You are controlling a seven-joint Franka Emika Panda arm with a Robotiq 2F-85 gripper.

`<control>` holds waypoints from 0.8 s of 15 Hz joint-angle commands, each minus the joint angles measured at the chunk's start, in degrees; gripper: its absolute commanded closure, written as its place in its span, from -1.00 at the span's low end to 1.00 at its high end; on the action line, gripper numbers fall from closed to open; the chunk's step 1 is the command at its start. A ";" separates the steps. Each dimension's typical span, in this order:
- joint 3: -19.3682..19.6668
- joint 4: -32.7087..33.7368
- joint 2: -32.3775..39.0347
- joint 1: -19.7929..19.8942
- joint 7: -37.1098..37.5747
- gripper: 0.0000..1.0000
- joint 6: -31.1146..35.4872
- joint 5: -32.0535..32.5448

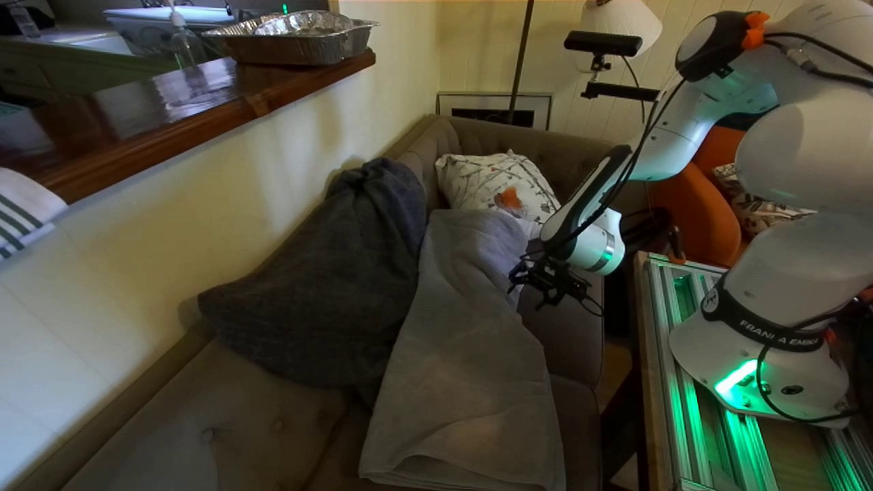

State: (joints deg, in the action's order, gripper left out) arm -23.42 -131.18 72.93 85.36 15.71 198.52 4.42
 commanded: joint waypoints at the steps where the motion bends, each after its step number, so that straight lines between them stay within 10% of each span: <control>1: -1.62 2.18 3.78 3.34 -3.19 -1.00 0.78 2.24; 12: 1.09 5.79 9.50 -5.71 -3.99 -1.00 18.18 5.35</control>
State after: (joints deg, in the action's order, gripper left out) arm -23.85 -128.34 79.17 82.05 10.77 212.59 6.82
